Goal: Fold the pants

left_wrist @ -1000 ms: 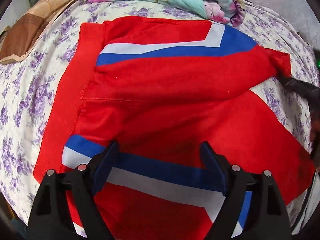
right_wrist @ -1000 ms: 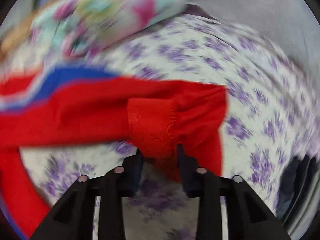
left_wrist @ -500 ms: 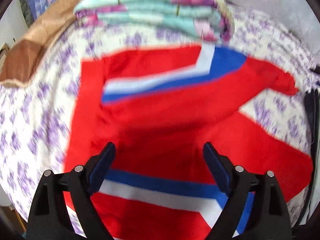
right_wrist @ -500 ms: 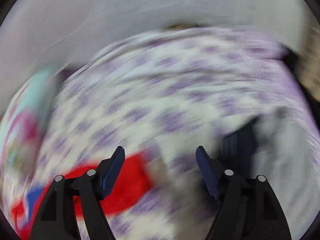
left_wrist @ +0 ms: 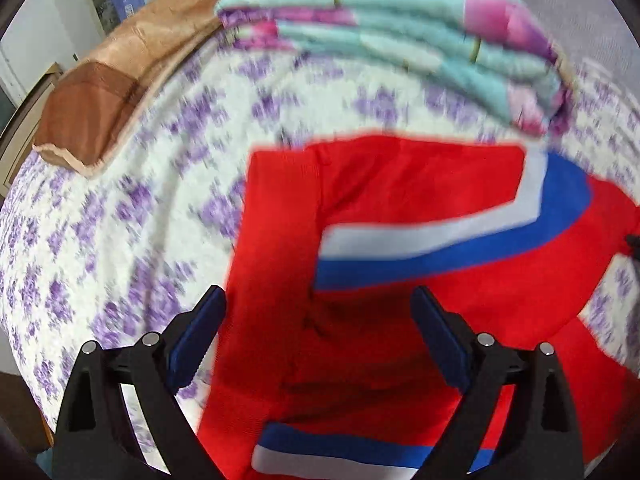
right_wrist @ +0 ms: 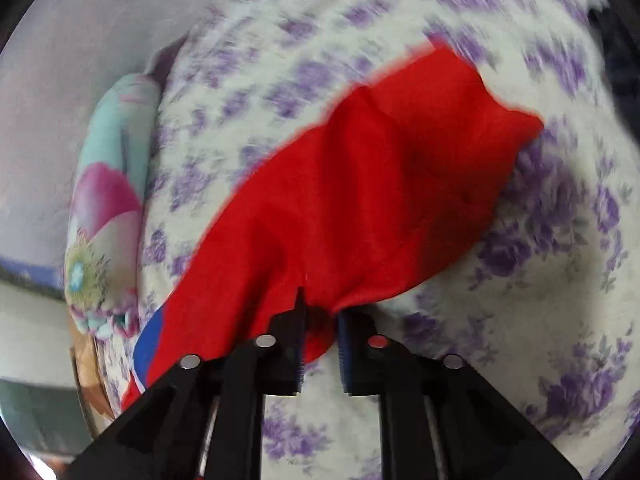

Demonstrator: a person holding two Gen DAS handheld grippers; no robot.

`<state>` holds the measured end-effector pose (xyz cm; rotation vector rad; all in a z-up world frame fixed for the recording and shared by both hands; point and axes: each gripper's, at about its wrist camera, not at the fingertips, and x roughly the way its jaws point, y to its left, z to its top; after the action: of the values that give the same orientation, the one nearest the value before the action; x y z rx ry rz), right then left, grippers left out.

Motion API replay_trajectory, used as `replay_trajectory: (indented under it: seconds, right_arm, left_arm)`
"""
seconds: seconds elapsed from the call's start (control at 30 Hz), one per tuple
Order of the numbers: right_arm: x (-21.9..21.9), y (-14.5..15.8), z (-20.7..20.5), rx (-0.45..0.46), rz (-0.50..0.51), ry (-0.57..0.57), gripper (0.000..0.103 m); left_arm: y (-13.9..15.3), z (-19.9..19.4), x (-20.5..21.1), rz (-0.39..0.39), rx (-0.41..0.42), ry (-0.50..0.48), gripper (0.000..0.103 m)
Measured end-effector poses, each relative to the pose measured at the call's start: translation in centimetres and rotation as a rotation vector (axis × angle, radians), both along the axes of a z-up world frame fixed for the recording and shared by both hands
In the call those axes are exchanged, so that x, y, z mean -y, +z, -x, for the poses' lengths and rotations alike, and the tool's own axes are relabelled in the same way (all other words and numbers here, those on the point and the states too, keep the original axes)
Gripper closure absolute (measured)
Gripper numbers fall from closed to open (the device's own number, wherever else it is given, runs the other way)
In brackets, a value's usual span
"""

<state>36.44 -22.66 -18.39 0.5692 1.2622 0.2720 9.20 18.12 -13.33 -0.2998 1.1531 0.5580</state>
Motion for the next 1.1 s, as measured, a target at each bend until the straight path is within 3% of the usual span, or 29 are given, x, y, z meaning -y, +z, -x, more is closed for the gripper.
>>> replay_trajectory:
  seconds: [0.07,0.2,0.27,0.33,0.37,0.43,0.5,0.63,0.73,0.83,0.9,0.93,0.97,1.0,1.03,1.1]
  right_arm:
    - [0.8,0.2,0.1,-0.011,-0.032,-0.008,0.098]
    - [3.5,5.2,1.0,0.126,-0.018,0.020,0.099]
    - [5.2,7.0,1.1,0.142,-0.017,0.022,0.099]
    - [6.0,6.9,0.9,0.124,0.084,0.038,0.097]
    - [5.9,5.9,0.6,0.090,0.163,0.062,0.074]
    - [5.6,3.2,0.2,-0.046,0.435,0.098,0.038]
    - [5.3,3.8,0.7,0.006,0.458,0.102,0.038]
    - [3.0,8.0,2.0,0.240,0.507,0.116,0.038]
    - [-0.5,9.3,2.5,0.360,0.417,0.274,0.029]
    - [-6.4,8.1,3.0,0.360,0.350,0.505,0.028]
    - [-10.2,6.7,4.3,0.312,0.273,0.671,0.028]
    - [-11.9,6.3,5.0,0.285,0.235,0.731,0.035]
    - [-13.6,5.5,5.9,0.247,0.196,0.805,0.048]
    - [-15.4,4.1,6.8,0.196,0.175,0.888,0.053]
    - [-16.5,3.4,7.6,0.190,0.220,0.918,0.054]
    - [-17.6,2.3,7.9,0.263,0.340,0.924,0.055]
  left_arm:
    - [-1.0,0.1,0.1,-0.007,-0.015,-0.001,0.012]
    - [-1.1,0.1,-0.3,-0.017,-0.017,-0.009,0.012]
    - [-0.8,0.0,-0.9,-0.022,-0.020,-0.001,0.012]
    - [-0.6,-0.2,-1.3,-0.017,-0.010,0.002,0.012]
    - [-0.6,-0.3,-1.4,-0.016,-0.011,0.000,0.012]
    - [-0.7,-0.8,-1.5,-0.030,-0.035,-0.009,0.012]
    - [0.0,-1.1,-1.4,-0.053,-0.027,-0.031,0.012]
    - [1.7,-1.7,-2.1,-0.086,0.018,-0.068,0.012]
    - [2.3,-3.0,-3.5,-0.112,0.029,-0.071,0.012]
    - [1.9,-4.9,-4.5,-0.139,0.012,-0.105,0.012]
    - [1.6,-5.7,-4.5,-0.132,-0.001,-0.134,0.012]
    - [1.4,-6.3,-4.5,-0.107,0.006,-0.154,0.016]
    - [1.2,-6.5,-4.4,-0.091,0.010,-0.170,0.021]
    - [0.9,-7.0,-4.2,-0.069,0.009,-0.203,0.032]
    - [0.6,-7.2,-3.9,-0.074,-0.006,-0.222,0.038]
    - [-0.4,-7.9,-3.6,-0.132,-0.061,-0.236,0.035]
